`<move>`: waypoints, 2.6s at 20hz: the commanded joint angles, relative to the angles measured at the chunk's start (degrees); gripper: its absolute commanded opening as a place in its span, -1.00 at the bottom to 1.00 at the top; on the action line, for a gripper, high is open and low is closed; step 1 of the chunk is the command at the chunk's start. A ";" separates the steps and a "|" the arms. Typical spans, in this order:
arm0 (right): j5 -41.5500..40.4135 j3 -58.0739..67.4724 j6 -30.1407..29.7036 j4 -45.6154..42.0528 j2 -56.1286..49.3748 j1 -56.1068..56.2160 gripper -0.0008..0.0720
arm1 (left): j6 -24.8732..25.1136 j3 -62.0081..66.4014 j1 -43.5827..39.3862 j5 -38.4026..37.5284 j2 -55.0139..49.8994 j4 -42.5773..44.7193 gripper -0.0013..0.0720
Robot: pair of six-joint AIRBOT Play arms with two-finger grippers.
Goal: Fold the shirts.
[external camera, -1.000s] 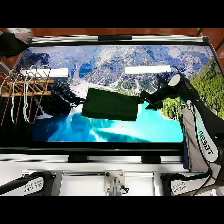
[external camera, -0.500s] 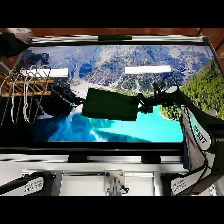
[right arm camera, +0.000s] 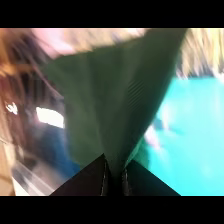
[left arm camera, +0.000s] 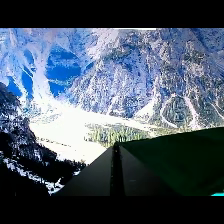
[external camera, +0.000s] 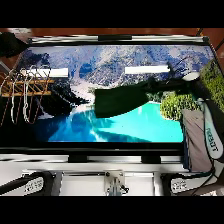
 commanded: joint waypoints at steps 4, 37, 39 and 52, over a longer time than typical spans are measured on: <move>15.56 20.04 22.36 -17.97 11.21 -14.60 -0.78 | 0.35 0.00 0.00 0.00 0.00 0.00 -0.87; 41.46 -2.45 27.43 -63.87 34.32 -41.35 -0.78 | 8.17 0.00 0.00 -4.48 0.57 -6.67 -0.87; 41.46 -10.16 27.41 -66.36 37.88 -41.35 -0.78 | 8.15 0.00 0.00 -4.50 0.57 -6.71 -0.86; 36.17 -28.00 28.24 -72.96 40.87 -41.35 0.63 | 10.54 0.02 0.02 -4.44 1.84 -10.56 -0.86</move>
